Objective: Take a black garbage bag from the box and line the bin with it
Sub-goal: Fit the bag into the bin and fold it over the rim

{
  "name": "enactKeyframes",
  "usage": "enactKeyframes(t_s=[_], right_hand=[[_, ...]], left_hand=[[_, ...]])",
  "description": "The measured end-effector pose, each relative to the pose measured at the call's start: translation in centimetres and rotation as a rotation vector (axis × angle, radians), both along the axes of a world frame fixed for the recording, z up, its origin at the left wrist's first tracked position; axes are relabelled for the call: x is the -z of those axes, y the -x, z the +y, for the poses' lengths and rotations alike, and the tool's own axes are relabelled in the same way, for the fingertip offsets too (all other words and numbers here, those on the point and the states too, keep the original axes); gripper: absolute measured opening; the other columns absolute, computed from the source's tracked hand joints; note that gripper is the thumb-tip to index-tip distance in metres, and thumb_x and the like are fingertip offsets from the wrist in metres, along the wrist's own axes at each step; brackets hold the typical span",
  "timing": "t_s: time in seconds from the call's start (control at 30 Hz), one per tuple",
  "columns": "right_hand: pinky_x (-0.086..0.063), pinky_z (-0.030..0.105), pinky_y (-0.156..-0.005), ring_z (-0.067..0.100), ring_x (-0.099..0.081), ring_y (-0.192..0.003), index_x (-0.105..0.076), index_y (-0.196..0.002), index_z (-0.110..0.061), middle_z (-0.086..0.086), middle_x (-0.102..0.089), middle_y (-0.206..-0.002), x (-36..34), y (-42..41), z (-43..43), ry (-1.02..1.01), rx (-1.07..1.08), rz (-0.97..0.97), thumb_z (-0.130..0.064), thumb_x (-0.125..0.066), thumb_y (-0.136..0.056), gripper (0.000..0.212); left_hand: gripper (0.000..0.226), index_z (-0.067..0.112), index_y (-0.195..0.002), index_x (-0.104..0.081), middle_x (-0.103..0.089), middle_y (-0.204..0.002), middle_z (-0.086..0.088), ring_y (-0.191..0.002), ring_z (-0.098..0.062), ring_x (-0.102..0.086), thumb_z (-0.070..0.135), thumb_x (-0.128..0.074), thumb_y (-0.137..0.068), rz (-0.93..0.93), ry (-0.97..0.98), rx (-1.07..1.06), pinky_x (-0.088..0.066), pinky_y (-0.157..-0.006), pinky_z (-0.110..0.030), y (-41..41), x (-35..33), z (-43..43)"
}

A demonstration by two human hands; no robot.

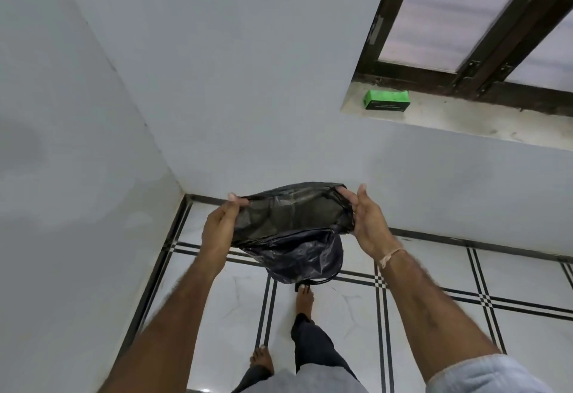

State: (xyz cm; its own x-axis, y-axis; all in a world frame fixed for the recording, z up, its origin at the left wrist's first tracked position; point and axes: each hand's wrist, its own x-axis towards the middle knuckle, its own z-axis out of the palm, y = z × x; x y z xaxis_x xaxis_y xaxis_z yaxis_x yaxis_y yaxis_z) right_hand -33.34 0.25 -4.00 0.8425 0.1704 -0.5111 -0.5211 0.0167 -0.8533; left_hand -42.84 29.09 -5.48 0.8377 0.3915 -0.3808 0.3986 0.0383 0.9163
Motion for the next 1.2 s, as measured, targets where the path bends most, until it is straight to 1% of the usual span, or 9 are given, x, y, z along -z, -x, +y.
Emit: enactKeyframes(t_s=[0.07, 0.13, 0.27, 0.47, 0.73, 0.87, 0.97, 1.1, 1.2], right_hand=[[-0.056, 0.030, -0.089, 0.007, -0.075, -0.101, -0.066, -0.132, -0.025, -0.004, -0.077, -0.120, 0.0, -0.5, 0.3, 0.051, -0.016, -0.047, -0.064, -0.040, -0.101, 0.057], [-0.057, 0.034, -0.098, 0.008, -0.072, -0.112, -0.071, -0.128, -0.027, -0.002, -0.074, -0.128, 0.6, -1.0, 0.4, 0.152, -0.024, -0.090, -0.066, -0.052, -0.096, 0.054], [-0.030, 0.043, -0.127, 0.011, -0.034, -0.152, -0.037, -0.158, -0.037, -0.012, -0.037, -0.165, 3.4, -1.0, -0.5, 0.272, -0.085, -0.163, -0.081, -0.056, -0.084, 0.089], [-0.029, 0.041, -0.127, 0.009, -0.030, -0.154, -0.027, -0.161, -0.042, -0.015, -0.030, -0.168, 7.5, 0.6, -1.5, 0.295, -0.019, -0.121, -0.076, -0.054, -0.090, 0.083], [-0.036, 0.024, -0.118, 0.004, -0.036, -0.149, -0.024, -0.162, -0.039, -0.017, -0.033, -0.165, 15.6, -0.2, -2.9, 0.212, 0.136, -0.028, -0.060, -0.051, -0.100, 0.071], [-0.049, 0.000, -0.079, -0.015, -0.051, -0.121, -0.036, -0.159, -0.037, -0.018, -0.053, -0.147, 20.0, 0.0, -3.9, 0.203, 0.203, 0.049, -0.048, -0.046, -0.105, 0.056], [-0.052, 0.006, -0.073, -0.014, -0.056, -0.113, -0.046, -0.153, -0.040, -0.020, -0.062, -0.136, 22.5, 1.2, -5.0, 0.245, 0.232, 0.121, -0.056, -0.045, -0.102, 0.053], [-0.058, 0.023, -0.074, 0.013, -0.074, -0.109, -0.069, -0.130, -0.033, -0.004, -0.078, -0.119, 25.8, 2.0, -6.4, 0.316, 0.186, 0.300, -0.070, -0.036, -0.098, 0.059], [-0.059, 0.036, -0.087, 0.017, -0.077, -0.102, -0.075, -0.120, -0.026, 0.000, -0.081, -0.109, 26.5, 2.0, -7.3, 0.220, 0.225, 0.444, -0.065, -0.028, -0.104, 0.063]], left_hand=[[0.072, 0.038, -0.105, -0.081, -0.074, -0.125, 0.005, -0.125, -0.017, -0.063, 0.093, -0.042, -0.079, -0.005, 0.008, 0.042, -0.042, -0.115, -0.047, 0.0, 0.2, 0.0], [0.068, 0.039, -0.115, -0.078, -0.073, -0.127, 0.004, -0.124, -0.018, -0.064, 0.088, -0.042, -0.085, -0.001, 0.060, 0.033, -0.043, -0.116, -0.047, -0.2, 0.4, -0.2], [0.046, 0.053, -0.124, -0.064, -0.065, -0.135, 0.015, -0.131, -0.012, -0.059, 0.078, -0.040, -0.094, -0.035, 0.091, 0.056, -0.045, -0.115, -0.042, -0.1, 1.0, -1.9], [0.078, 0.048, -0.150, -0.044, -0.049, -0.155, 0.013, -0.142, -0.013, -0.048, 0.090, -0.035, -0.086, 0.014, 0.033, 0.097, -0.041, -0.119, -0.047, -0.8, 6.1, -5.5], [0.078, 0.053, -0.150, -0.043, -0.047, -0.155, 0.019, -0.143, -0.011, -0.044, 0.093, -0.032, -0.084, 0.215, 0.084, 0.120, -0.034, -0.123, -0.048, -3.7, 15.4, -9.9], [0.073, 0.056, -0.138, -0.054, -0.060, -0.143, 0.021, -0.138, -0.015, -0.054, 0.096, -0.028, -0.082, 0.371, 0.117, 0.169, -0.039, -0.119, -0.048, -4.4, 21.4, -12.0], [0.074, 0.057, -0.134, -0.057, -0.065, -0.138, 0.020, -0.134, -0.015, -0.057, 0.097, -0.024, -0.081, 0.424, 0.104, 0.223, -0.040, -0.118, -0.047, -4.4, 24.2, -13.2], [0.106, 0.044, -0.141, -0.059, -0.064, -0.143, 0.006, -0.133, -0.022, -0.059, 0.107, -0.017, -0.066, 0.568, 0.128, 0.228, -0.040, -0.118, -0.050, -4.6, 27.3, -13.9], [0.117, 0.033, -0.134, -0.068, -0.073, -0.129, -0.002, -0.121, -0.023, -0.067, 0.108, -0.019, -0.060, 0.668, 0.227, 0.207, -0.048, -0.111, -0.045, -5.3, 26.6, -13.8]])
